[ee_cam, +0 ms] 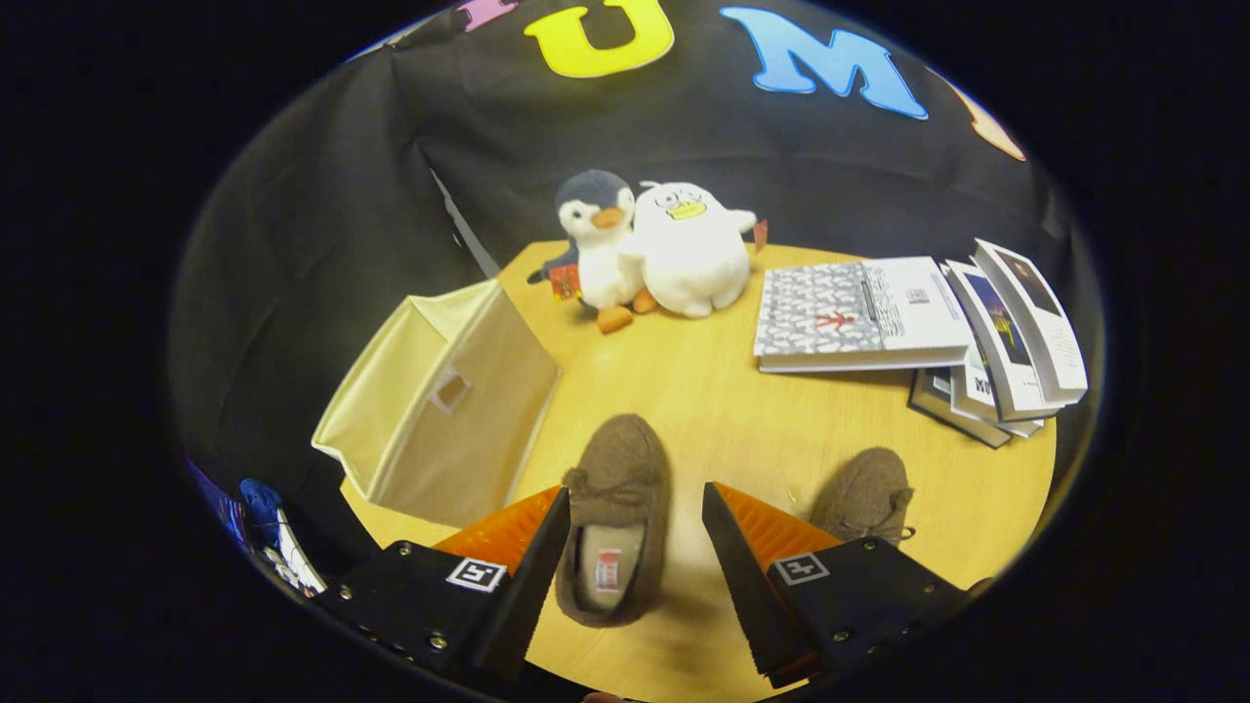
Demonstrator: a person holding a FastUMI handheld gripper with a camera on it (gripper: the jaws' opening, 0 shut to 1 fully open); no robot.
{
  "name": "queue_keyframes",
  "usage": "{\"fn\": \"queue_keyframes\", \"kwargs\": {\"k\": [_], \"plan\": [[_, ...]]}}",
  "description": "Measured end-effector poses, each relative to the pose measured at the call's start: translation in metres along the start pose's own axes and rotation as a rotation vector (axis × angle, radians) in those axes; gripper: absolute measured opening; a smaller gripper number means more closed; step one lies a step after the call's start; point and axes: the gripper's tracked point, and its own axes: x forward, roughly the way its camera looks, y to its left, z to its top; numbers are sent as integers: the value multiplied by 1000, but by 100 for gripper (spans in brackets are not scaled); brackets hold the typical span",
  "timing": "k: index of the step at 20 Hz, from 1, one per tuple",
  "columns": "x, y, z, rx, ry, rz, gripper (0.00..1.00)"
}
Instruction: Open the storage box then place both shoes into the box .Put the left shoe in first, then the right shoe, with the right side of both shoes facing outward in a uniform manner.
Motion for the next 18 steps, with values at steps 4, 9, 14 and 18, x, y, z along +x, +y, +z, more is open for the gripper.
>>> {"fn": "queue_keyframes", "kwargs": {"k": [4,9,14,18], "plan": [[14,-13,-27,7,85,-15,84],[42,-22,-48,-6,193,-57,84],[71,-23,-52,-29,245,-84,84],[92,-11,-54,5,275,-41,66]]}}
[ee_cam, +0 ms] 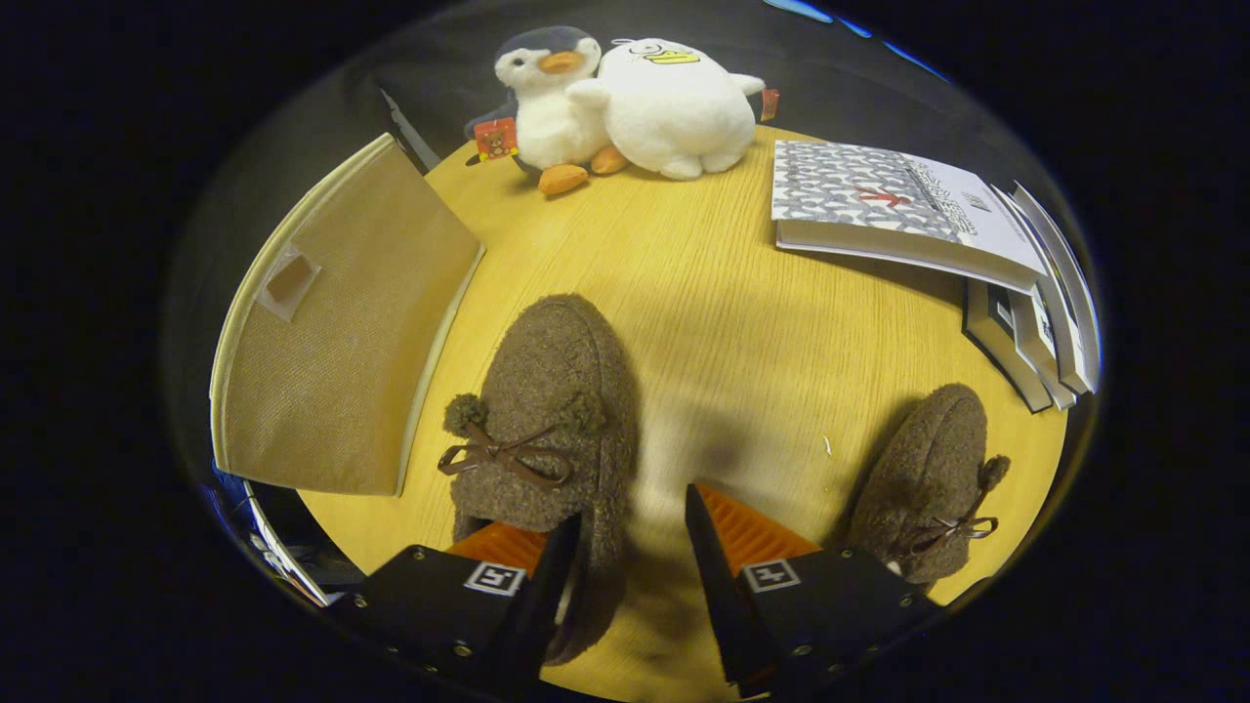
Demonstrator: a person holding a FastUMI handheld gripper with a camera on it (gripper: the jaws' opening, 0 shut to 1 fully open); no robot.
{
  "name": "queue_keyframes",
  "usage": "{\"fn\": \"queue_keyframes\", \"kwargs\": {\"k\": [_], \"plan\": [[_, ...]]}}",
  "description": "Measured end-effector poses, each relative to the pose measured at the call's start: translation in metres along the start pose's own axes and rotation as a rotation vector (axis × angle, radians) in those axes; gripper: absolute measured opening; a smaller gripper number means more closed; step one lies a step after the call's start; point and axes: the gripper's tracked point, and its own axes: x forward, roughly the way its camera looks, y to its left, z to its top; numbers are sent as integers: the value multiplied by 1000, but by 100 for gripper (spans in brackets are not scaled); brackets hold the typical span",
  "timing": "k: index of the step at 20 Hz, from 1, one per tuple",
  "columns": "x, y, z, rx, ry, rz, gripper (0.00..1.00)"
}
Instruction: Open the storage box then place both shoes into the box .Put the left shoe in first, then the right shoe, with the right side of both shoes facing outward in a uniform manner.
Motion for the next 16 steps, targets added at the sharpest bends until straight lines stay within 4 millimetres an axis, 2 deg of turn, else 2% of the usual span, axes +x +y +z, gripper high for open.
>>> {"fn": "queue_keyframes", "kwargs": {"k": [3,6,7,10,12,16], "plan": [[0,3,9,19,0,25,5],[-14,-5,12,-50,-8,-25,0],[-27,-3,7,-52,-9,-28,0],[-50,1,19,-12,-29,-22,0],[-73,6,35,-3,-61,-19,0],[-130,28,81,1,-179,15,0]]}}
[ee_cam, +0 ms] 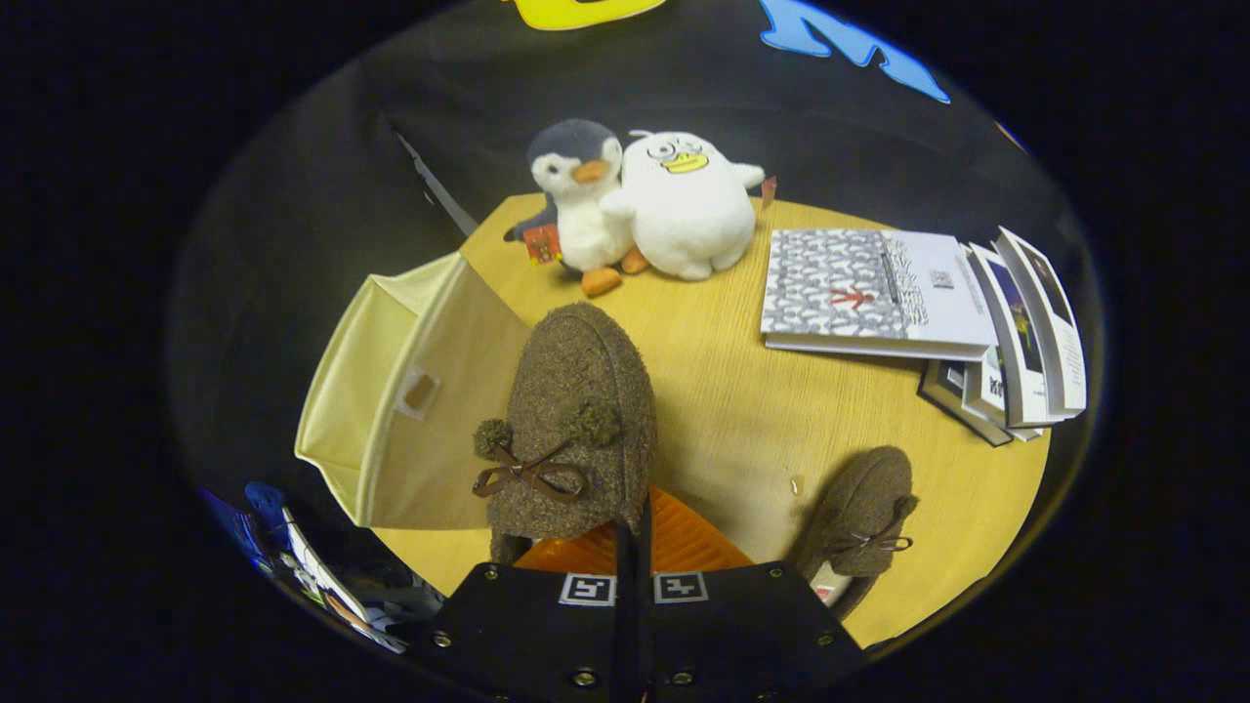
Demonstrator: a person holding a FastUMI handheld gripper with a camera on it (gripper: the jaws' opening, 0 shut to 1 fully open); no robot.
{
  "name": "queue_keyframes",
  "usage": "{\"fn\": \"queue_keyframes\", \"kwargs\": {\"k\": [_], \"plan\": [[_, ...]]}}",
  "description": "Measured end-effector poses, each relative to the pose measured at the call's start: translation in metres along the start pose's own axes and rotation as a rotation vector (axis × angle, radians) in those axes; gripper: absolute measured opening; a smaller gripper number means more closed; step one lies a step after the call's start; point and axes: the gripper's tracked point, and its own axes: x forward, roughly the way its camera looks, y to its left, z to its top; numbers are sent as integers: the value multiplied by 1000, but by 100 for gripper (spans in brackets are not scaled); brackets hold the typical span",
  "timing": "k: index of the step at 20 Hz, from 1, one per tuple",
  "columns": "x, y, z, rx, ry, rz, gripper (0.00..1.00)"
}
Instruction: Open the storage box then place both shoes into the box .Put the left shoe in first, then the right shoe, with the right side of both shoes facing outward in a uniform manner.
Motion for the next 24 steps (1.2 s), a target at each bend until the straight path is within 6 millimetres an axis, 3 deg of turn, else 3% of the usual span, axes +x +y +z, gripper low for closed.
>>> {"fn": "queue_keyframes", "kwargs": {"k": [3,6,10,12,15,18,24], "plan": [[-21,18,42,-24,-70,21,0],[-40,45,69,-56,-122,58,0],[-48,96,101,-108,-168,126,0],[-46,127,106,-130,-164,172,0],[-29,172,110,-135,-140,234,0],[-3,200,99,-176,-94,246,0],[56,219,75,-209,-3,196,0]]}}
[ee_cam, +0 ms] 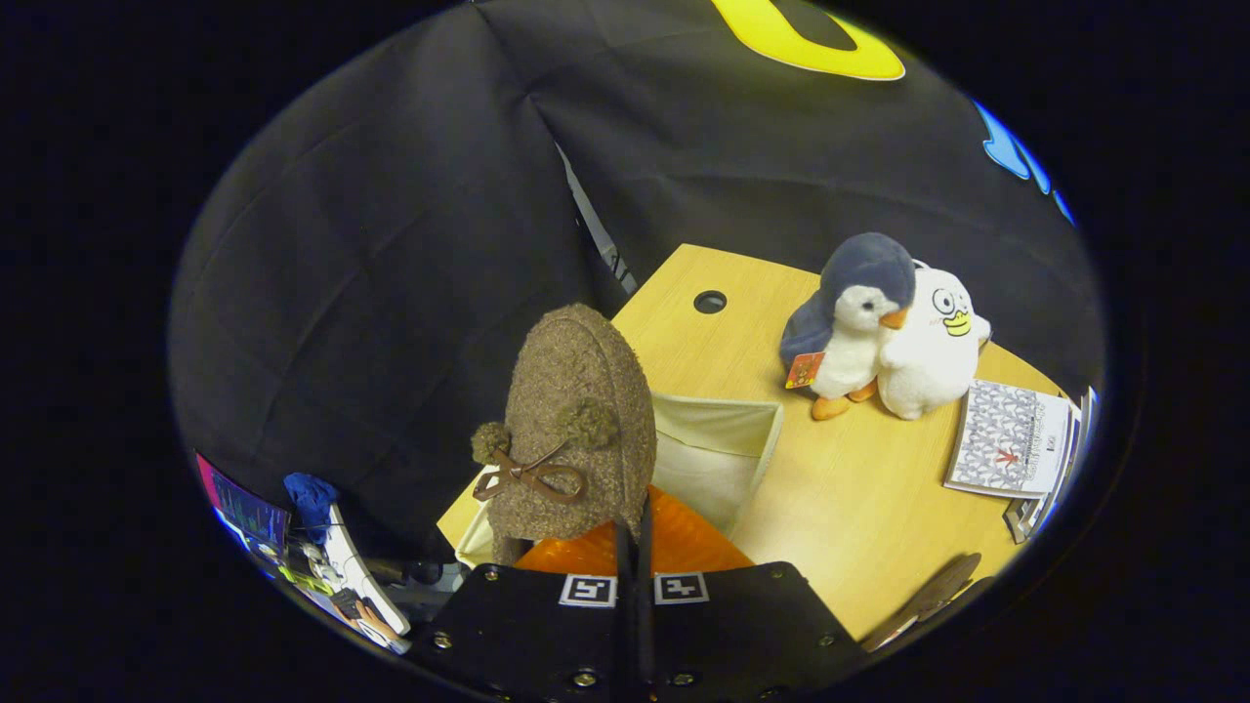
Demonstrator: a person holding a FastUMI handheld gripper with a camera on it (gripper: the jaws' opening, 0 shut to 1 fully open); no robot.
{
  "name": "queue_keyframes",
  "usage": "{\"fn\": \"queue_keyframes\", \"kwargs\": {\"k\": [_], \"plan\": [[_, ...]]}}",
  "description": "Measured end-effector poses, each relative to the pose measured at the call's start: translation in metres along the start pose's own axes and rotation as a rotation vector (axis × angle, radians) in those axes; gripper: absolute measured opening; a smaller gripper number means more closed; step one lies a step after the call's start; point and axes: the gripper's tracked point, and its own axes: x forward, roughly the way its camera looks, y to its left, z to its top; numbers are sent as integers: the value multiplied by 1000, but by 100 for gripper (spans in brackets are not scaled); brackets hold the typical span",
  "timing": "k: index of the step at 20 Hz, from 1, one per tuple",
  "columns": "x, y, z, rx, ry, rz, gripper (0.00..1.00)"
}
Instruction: Open the storage box then place both shoes into the box .Put the left shoe in first, then the right shoe, with the right side of both shoes facing outward in a uniform manner.
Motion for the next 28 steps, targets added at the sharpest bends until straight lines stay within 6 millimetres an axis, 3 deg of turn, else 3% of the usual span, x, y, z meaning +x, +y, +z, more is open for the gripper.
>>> {"fn": "queue_keyframes", "kwargs": {"k": [4,10,13,15,19,28], "plan": [[25,1,-12,-25,44,-23,0],[36,1,-19,-78,66,-42,0],[27,-2,-4,-91,7,-43,60],[7,-6,8,-85,-38,-45,100],[-37,-18,23,-30,-117,-36,100],[-132,-108,21,71,-267,-130,100]]}}
